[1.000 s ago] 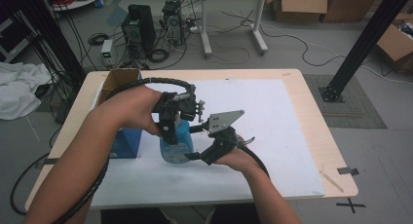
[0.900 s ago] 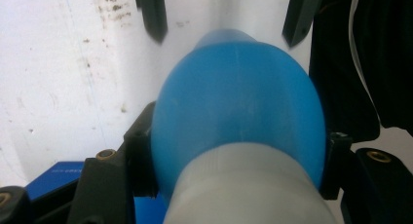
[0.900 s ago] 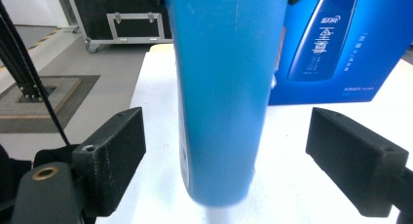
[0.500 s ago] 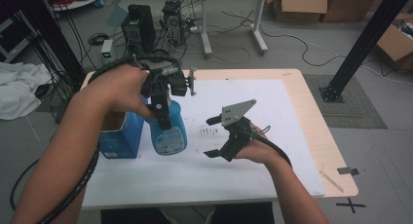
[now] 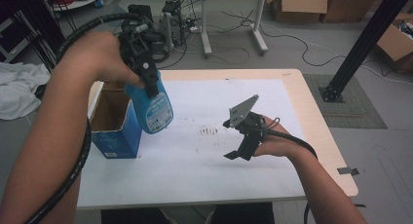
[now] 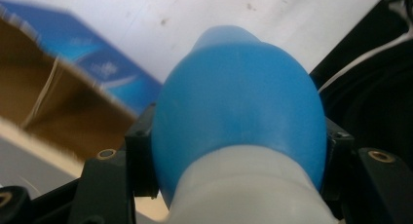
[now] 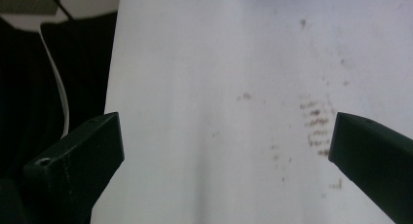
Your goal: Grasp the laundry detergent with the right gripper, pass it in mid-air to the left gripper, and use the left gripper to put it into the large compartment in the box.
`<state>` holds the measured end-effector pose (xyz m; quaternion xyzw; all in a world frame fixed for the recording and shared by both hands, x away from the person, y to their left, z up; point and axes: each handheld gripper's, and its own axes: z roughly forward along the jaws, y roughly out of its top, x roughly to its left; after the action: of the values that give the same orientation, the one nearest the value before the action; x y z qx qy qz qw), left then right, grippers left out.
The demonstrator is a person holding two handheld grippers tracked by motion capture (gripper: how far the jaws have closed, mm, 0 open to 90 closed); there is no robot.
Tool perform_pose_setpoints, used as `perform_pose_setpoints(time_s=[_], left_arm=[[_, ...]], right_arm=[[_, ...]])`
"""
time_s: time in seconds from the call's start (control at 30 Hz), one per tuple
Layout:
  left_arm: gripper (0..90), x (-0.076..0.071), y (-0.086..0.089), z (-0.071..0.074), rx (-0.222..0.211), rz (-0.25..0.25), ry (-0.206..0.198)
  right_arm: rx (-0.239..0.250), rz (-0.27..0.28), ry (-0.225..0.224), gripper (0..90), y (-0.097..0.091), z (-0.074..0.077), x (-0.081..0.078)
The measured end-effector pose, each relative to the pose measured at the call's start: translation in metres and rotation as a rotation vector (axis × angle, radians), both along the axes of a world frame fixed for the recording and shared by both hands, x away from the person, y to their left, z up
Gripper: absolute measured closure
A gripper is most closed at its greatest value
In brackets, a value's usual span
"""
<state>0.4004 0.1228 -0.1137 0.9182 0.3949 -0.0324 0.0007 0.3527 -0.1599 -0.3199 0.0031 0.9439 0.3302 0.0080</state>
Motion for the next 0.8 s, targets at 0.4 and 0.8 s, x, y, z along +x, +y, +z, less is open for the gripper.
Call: perform_pose_setpoints(time_s=[0.4, 0.8], left_arm=[[37.8, 0.013, 0.068, 0.036, 0.007, 0.386, -0.01], [37.9, 0.016, 0.112, 0.029, 0.021, 0.575, -0.03]], right_arm=[[-0.276, 0.056, 0.06, 0.0, 0.002, -0.003, 0.008], [-0.473, 0.085, 0.041, 0.0, 0.001, 0.032, 0.011]])
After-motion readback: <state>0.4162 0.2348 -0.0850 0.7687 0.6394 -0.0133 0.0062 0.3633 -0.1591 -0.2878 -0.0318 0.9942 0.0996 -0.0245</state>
